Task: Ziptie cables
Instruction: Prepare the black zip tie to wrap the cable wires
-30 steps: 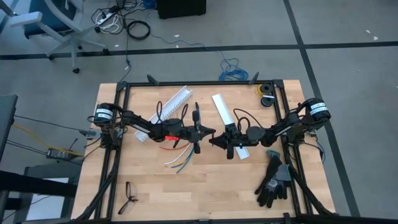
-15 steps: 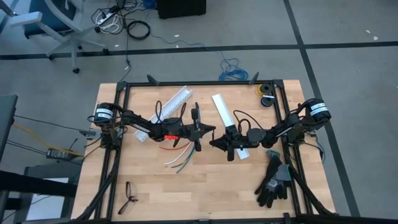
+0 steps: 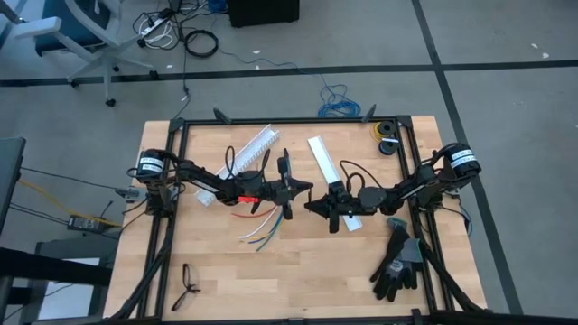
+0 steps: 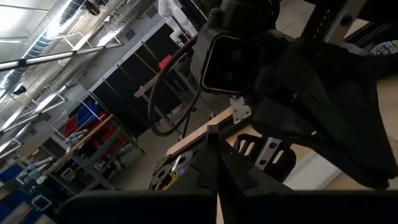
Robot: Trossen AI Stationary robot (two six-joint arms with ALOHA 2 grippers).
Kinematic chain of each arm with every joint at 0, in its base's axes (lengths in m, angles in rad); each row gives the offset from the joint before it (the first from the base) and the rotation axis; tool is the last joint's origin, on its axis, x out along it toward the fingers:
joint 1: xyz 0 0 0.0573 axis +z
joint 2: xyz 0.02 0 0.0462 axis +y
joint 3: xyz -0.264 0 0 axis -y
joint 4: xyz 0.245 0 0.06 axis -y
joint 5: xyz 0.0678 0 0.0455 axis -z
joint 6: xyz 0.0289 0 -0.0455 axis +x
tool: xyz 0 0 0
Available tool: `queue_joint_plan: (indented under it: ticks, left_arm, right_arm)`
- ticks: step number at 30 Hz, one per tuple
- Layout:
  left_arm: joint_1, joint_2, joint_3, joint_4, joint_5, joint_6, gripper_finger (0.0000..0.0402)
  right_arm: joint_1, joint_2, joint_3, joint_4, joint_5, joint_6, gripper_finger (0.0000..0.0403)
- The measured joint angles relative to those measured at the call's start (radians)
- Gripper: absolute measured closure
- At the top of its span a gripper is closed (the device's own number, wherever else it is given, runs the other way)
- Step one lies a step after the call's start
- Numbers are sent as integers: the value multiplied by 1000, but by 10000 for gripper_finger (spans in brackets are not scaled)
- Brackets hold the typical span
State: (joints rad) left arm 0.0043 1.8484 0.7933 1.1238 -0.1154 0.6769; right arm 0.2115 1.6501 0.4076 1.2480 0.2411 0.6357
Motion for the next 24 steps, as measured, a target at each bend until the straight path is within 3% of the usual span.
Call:
queue_joint_plan:
  ticks: [24]
  left_arm:
    - [-7, -1, 0, -8, 0, 26, 401]
  right_arm:
    - [-13, 0, -33, 33, -19, 12, 403]
